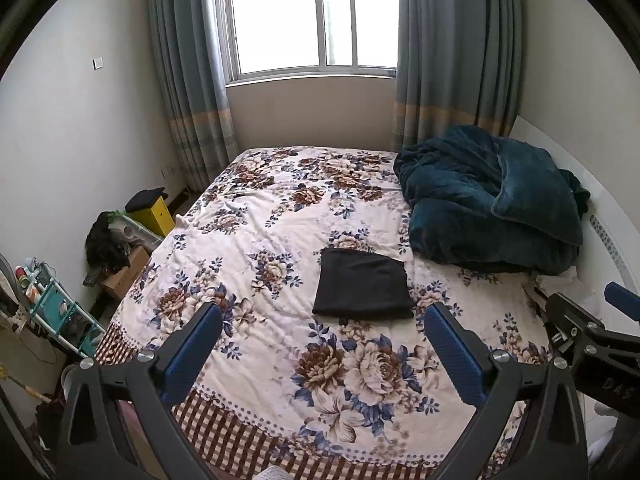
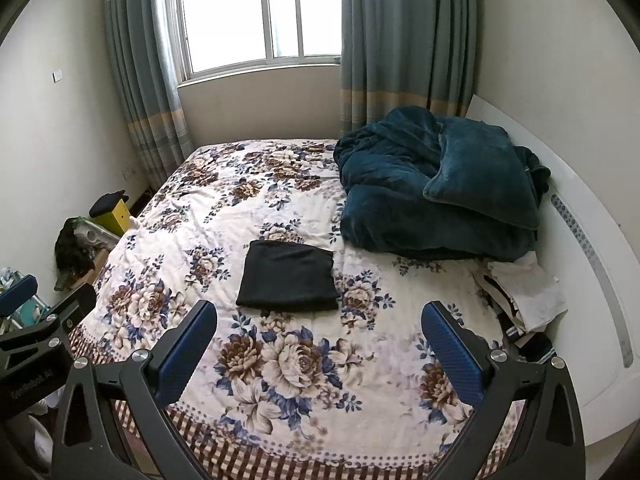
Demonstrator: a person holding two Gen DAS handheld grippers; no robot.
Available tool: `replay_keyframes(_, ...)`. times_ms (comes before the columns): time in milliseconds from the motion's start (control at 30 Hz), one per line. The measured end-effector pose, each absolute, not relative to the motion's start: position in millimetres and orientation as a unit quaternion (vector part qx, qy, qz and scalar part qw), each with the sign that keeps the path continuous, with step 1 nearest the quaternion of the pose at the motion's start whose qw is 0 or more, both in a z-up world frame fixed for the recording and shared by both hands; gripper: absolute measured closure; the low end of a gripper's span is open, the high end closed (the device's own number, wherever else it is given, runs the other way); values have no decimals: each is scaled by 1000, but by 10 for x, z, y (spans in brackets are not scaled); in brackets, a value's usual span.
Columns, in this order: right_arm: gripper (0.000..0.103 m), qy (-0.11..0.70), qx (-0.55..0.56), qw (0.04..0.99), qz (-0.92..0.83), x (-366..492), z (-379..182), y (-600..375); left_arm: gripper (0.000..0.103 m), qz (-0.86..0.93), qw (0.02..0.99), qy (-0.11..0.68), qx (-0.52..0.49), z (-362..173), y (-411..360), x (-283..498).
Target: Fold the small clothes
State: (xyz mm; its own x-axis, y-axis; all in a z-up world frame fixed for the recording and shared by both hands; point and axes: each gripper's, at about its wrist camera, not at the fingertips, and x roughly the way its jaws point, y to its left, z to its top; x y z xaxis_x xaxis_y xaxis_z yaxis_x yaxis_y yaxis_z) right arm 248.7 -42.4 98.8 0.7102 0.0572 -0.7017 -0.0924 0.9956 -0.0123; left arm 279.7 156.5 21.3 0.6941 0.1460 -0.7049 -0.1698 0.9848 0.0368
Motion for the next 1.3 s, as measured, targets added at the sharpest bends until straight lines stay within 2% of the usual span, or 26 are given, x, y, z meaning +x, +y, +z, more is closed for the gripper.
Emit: replay_keyframes(1300,0,382,-20,923,46,2477,969,-415,0,95,922,374,-16,327,1588,2793)
